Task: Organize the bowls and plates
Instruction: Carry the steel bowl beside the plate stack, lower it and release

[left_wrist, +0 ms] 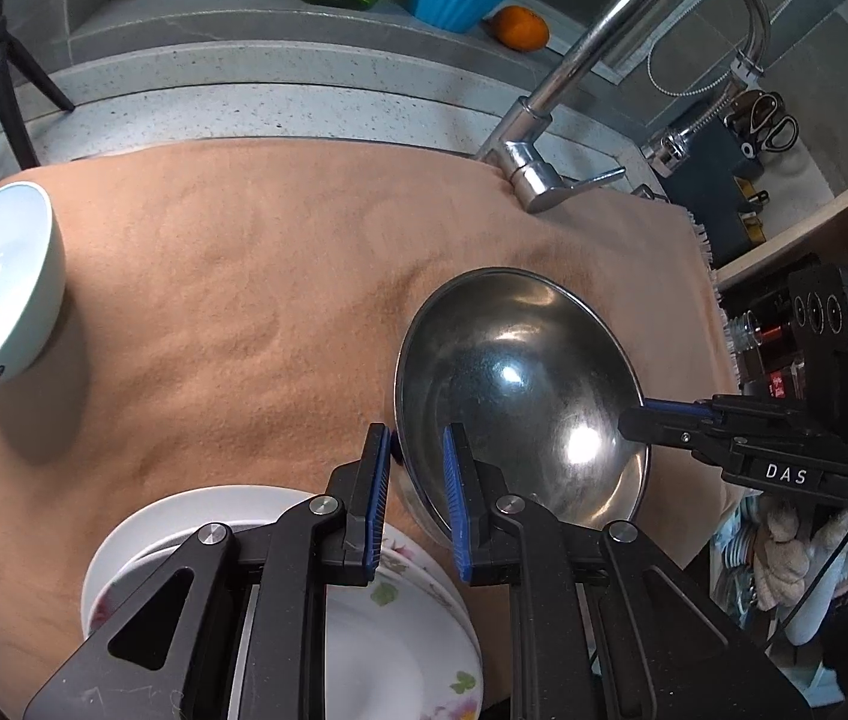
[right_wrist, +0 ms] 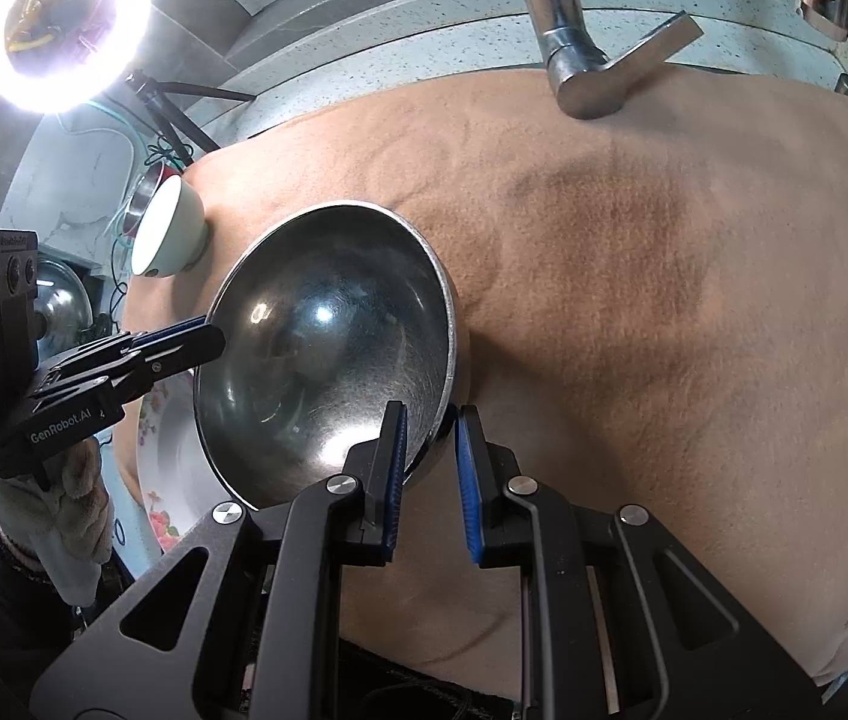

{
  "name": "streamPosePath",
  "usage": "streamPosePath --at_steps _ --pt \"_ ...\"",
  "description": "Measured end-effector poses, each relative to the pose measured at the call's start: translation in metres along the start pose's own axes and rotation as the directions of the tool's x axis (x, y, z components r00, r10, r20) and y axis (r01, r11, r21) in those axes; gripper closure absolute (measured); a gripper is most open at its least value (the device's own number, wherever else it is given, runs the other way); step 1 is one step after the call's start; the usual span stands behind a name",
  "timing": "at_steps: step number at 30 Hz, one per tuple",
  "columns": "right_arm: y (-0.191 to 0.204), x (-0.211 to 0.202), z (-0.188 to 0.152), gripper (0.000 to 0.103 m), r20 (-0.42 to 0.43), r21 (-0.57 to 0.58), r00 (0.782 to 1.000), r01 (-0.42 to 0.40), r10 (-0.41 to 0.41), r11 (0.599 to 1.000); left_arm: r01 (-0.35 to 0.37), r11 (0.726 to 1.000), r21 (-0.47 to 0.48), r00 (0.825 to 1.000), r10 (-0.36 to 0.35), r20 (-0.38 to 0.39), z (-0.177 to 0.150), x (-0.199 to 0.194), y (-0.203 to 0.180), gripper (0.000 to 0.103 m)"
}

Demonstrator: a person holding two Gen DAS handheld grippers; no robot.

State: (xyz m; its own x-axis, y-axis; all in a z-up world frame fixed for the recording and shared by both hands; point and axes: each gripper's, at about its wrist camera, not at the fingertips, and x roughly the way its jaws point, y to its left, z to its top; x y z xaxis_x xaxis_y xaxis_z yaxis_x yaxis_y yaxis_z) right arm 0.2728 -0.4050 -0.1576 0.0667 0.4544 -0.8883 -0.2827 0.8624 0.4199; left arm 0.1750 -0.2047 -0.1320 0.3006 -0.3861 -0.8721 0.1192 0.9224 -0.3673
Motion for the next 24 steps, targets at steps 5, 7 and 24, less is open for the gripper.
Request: streamPosePath --at_steps 5,7,24 --pt "-0.001 0.002 -0.001 0.086 -0.009 -0.002 1.000 -0.003 0.003 1.000 -0.001 1.000 0.001 1.000 0.001 -0.009 -0.002 0.002 0.001 0.087" --pt "0.001 0.003 -0.001 0.086 -0.009 -0.010 1.000 0.001 -0.001 1.000 -0.003 1.000 0.002 1.000 0.003 -0.008 -0.003 0.003 0.002 0.087" --pt "0.007 -0.004 0.001 0.086 0.003 -0.053 1.000 0.022 -0.022 0.998 -0.024 0.999 -0.043 0.999 0.024 0.021 -0.010 -0.009 0.013 0.087"
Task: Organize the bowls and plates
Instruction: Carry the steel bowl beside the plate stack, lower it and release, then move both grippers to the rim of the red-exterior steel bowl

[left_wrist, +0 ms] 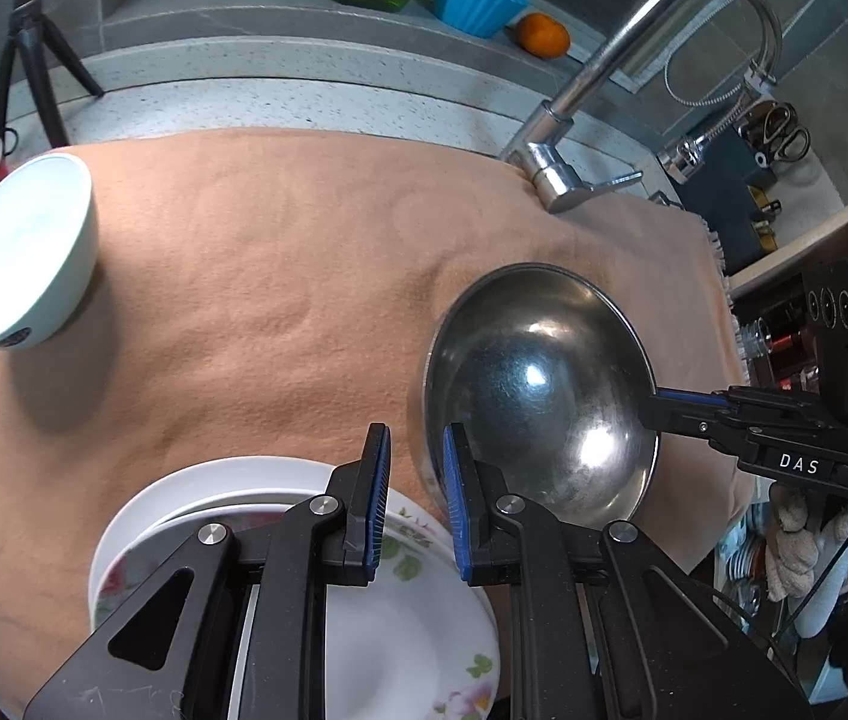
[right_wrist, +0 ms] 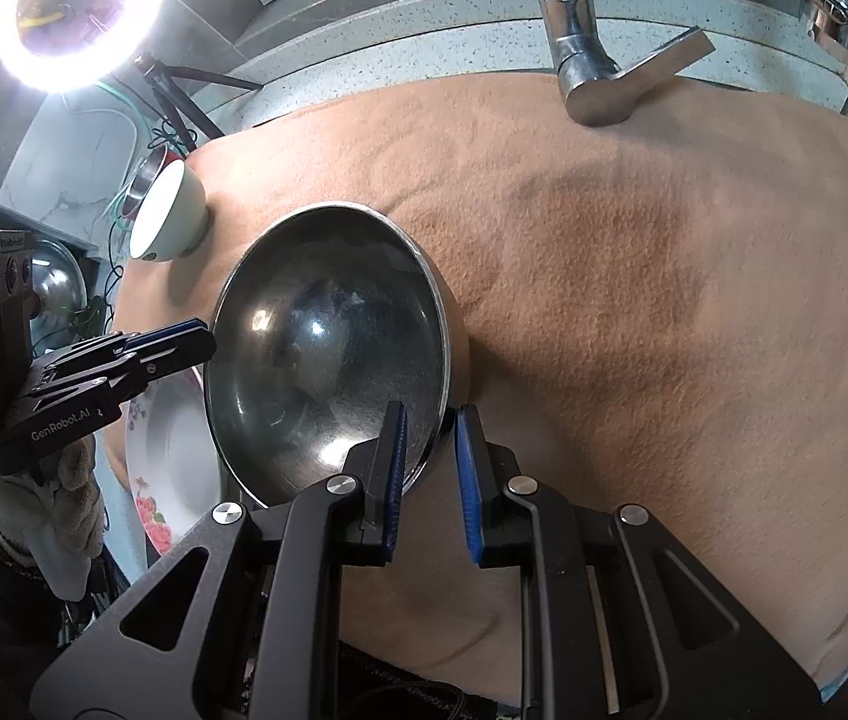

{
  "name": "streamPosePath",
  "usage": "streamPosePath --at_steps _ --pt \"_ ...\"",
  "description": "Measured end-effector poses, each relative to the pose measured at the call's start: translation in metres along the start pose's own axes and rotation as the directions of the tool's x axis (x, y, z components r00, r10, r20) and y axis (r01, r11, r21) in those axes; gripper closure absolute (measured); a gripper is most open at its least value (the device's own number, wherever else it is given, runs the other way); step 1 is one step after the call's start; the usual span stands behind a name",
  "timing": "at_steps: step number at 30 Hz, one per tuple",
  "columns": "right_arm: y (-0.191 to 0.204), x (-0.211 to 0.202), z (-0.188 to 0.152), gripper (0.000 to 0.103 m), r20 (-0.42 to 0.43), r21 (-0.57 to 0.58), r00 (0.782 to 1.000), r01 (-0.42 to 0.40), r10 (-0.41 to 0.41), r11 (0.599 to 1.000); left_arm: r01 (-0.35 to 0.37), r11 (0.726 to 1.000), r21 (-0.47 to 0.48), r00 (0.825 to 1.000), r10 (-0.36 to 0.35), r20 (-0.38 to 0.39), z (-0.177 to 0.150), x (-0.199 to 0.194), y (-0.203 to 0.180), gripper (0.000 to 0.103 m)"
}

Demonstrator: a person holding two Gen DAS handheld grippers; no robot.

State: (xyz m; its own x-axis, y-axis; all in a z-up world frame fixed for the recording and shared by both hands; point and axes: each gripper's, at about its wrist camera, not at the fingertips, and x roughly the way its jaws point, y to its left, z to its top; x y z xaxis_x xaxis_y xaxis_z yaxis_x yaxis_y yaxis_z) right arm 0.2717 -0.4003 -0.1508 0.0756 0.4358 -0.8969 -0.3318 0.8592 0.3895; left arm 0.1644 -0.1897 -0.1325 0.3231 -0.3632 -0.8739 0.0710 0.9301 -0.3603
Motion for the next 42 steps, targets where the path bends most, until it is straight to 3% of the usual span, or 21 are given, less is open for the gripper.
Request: streamPosePath --at_steps 9,16,25,32,42 --pt "0.029 -0.025 0.008 0.085 0.061 -0.031 0.998 -0.016 0.018 0.999 0.017 0.999 -0.051 0.997 -0.013 0.072 -0.003 -0.042 0.025 0.087" --pt "0.092 -0.047 0.020 0.085 0.121 -0.105 0.991 -0.045 0.057 0.993 0.028 0.996 -0.086 0.991 -0.016 0.135 -0.002 -0.082 0.063 0.087" --pt "0.197 -0.052 0.059 0.079 0.167 -0.164 0.971 -0.141 0.168 0.976 -0.002 0.985 -0.174 0.978 0.038 0.205 0.013 -0.130 0.156 0.087" --pt "0.261 -0.010 0.103 0.079 0.175 -0.175 0.965 -0.163 0.194 0.971 -0.031 0.970 -0.240 0.966 0.091 0.242 0.031 -0.150 0.224 0.087" --pt "0.291 0.085 0.153 0.079 0.086 -0.073 0.977 -0.187 0.193 0.980 -0.004 0.936 -0.351 0.972 0.086 0.219 0.063 -0.130 0.299 0.087"
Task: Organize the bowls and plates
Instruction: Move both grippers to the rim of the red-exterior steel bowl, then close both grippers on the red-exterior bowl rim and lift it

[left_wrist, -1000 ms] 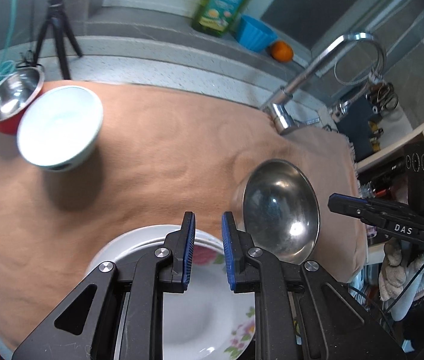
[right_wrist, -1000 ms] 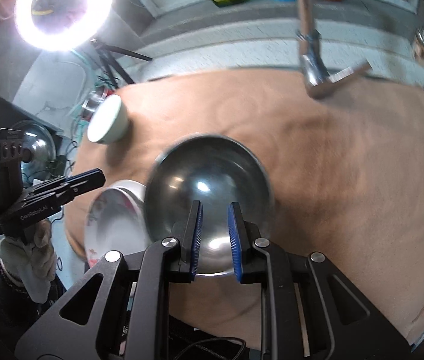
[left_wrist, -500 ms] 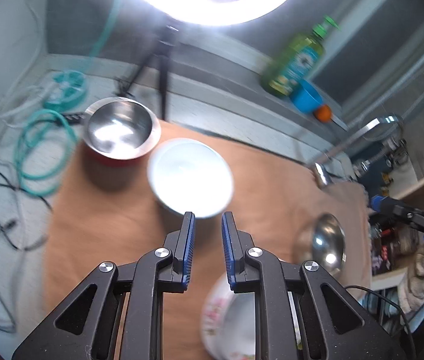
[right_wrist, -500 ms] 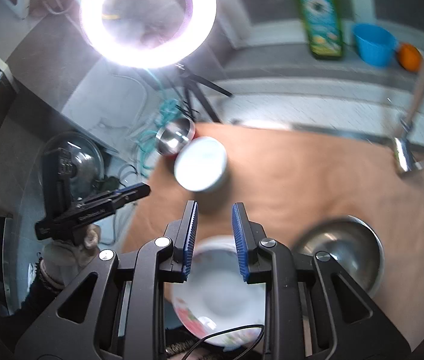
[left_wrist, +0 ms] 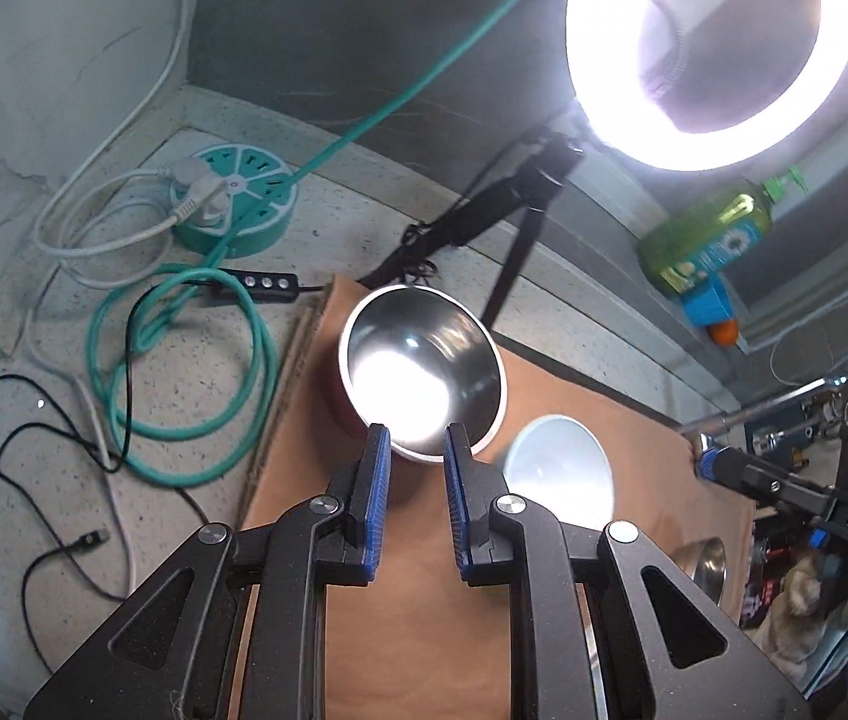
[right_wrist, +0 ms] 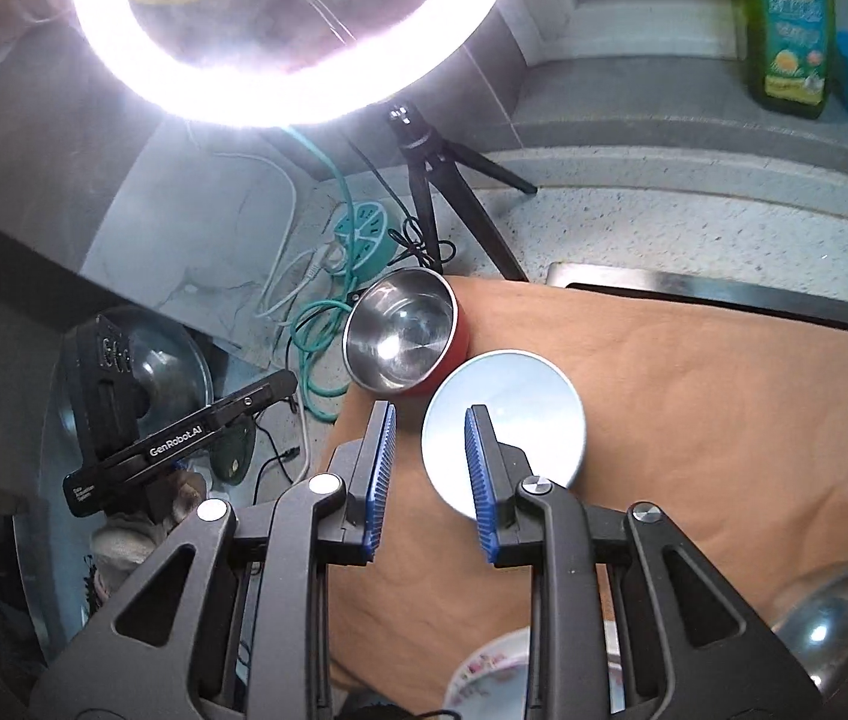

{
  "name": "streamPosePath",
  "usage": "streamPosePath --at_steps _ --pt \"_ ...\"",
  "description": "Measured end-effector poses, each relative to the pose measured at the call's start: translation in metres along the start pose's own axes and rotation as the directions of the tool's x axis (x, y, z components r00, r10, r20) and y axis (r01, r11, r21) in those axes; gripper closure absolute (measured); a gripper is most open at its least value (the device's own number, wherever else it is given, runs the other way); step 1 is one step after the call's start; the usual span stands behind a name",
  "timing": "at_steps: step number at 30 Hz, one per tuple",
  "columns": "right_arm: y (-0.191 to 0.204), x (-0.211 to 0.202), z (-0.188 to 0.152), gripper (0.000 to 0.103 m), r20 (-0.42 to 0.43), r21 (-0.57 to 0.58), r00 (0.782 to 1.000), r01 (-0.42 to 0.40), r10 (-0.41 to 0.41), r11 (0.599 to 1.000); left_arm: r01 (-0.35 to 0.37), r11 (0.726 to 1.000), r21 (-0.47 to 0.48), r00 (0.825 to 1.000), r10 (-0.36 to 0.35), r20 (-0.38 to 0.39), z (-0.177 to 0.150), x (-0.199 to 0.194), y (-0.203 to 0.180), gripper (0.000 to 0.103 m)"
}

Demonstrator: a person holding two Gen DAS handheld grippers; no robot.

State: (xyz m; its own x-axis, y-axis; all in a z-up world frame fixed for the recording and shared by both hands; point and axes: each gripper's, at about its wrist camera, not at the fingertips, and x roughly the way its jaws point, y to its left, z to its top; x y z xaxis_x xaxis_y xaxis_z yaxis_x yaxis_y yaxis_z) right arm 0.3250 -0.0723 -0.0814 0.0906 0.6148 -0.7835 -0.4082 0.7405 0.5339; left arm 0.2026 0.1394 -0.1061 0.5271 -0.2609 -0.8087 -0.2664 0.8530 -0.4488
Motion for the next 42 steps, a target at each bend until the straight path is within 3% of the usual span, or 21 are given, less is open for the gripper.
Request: streamPosePath --at_steps 8,17,30,32,35,42 --pt "-0.012 0.069 0.030 0.079 -0.045 0.049 0.998 0.042 -0.039 0.998 -0.019 0.999 -0.038 0.999 0.018 -0.033 0.027 0.033 0.022 0.087" --pt "-0.008 0.114 0.051 0.079 -0.082 0.048 0.995 0.052 -0.048 0.997 -0.031 0.999 -0.034 0.997 0.029 -0.065 0.036 0.052 0.030 0.087" --pt "-0.009 0.146 0.057 0.079 -0.146 0.000 0.985 0.097 -0.096 0.995 -0.035 0.999 -0.025 0.996 0.033 -0.085 0.034 0.067 0.031 0.087" --pt "-0.010 0.150 0.056 0.087 -0.163 -0.007 0.982 0.093 -0.093 0.996 -0.037 0.999 -0.023 0.996 0.035 -0.085 0.034 0.069 0.029 0.087" --pt "-0.010 0.152 0.054 0.091 -0.173 -0.014 0.981 0.089 -0.090 0.996 -0.045 0.999 -0.021 0.996 0.043 -0.080 0.034 0.071 0.028 0.091" --pt "-0.009 0.148 0.052 0.092 -0.170 0.000 0.982 0.089 -0.088 0.996 -0.045 0.999 -0.027 0.997 0.043 -0.070 0.031 0.066 0.026 0.091"
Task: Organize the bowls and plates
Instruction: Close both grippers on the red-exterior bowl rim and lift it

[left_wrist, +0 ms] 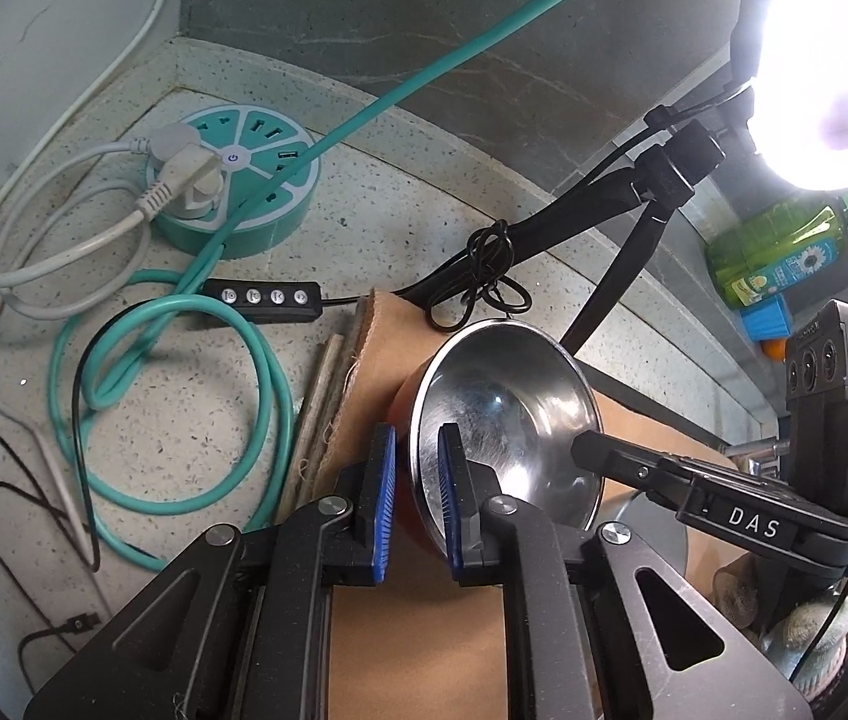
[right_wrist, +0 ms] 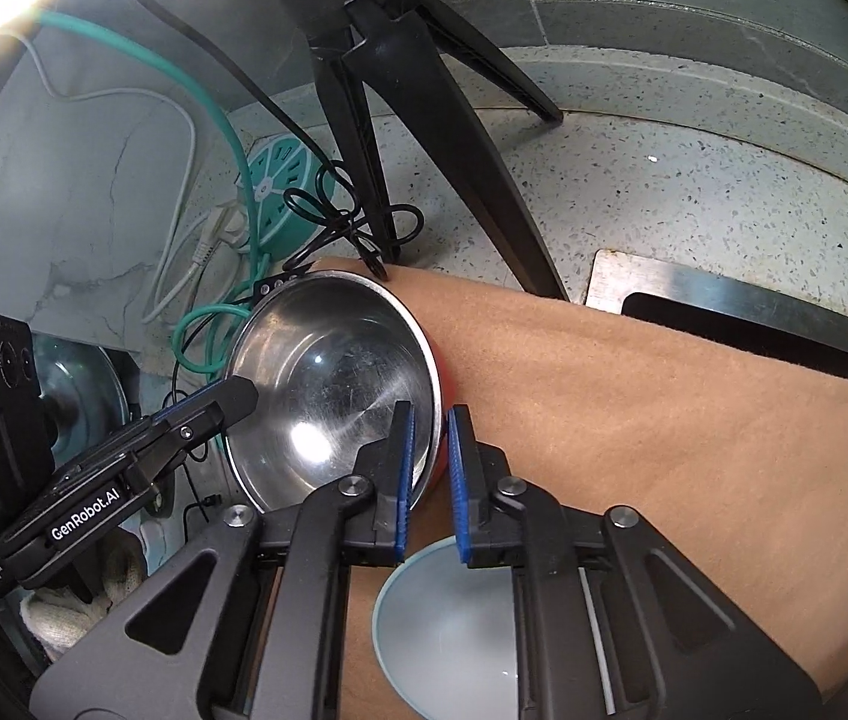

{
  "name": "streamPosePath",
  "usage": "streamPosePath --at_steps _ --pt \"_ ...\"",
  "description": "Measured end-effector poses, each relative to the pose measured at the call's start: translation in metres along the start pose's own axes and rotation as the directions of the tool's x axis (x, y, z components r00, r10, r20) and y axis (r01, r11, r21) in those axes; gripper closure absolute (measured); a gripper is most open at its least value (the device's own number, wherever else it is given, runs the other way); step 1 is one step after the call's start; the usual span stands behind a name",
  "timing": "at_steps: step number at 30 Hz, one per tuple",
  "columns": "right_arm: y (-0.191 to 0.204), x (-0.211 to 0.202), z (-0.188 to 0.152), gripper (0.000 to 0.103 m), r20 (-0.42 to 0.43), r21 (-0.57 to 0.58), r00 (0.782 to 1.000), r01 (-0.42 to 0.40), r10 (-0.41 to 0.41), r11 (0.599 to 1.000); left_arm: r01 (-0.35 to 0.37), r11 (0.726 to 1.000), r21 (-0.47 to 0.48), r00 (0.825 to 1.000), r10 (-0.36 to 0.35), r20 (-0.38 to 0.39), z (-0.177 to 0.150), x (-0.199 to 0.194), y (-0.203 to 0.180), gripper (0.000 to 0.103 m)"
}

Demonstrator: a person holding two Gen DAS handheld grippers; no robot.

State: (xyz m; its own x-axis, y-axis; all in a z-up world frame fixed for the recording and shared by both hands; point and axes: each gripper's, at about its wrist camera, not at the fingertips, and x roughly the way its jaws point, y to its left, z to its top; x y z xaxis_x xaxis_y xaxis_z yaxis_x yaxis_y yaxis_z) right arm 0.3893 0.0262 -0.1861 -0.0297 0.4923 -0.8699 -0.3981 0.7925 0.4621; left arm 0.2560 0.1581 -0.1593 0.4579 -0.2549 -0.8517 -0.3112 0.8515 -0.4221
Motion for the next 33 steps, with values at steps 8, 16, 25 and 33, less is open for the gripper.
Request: streamPosePath --at_steps 8,16,25,33 --pt "0.012 -0.026 -0.008 0.092 0.036 -0.022 0.999 -0.022 0.023 1.000 0.026 1.000 0.001 0.999 -0.026 0.042 -0.009 -0.026 -0.002 0.091" --pt "0.017 -0.061 -0.031 0.092 0.060 -0.049 0.997 -0.052 0.055 0.997 0.044 0.999 0.021 0.995 -0.046 0.092 -0.029 -0.060 -0.020 0.091" --pt "0.006 -0.118 -0.074 0.092 0.099 -0.075 0.992 -0.075 0.082 0.994 0.082 0.995 0.060 0.988 -0.089 0.126 -0.066 -0.089 -0.059 0.091" --pt "-0.032 -0.172 -0.115 0.092 0.140 -0.064 0.987 -0.074 0.083 0.995 0.136 0.984 0.115 0.983 -0.149 0.109 -0.102 -0.098 -0.106 0.091"
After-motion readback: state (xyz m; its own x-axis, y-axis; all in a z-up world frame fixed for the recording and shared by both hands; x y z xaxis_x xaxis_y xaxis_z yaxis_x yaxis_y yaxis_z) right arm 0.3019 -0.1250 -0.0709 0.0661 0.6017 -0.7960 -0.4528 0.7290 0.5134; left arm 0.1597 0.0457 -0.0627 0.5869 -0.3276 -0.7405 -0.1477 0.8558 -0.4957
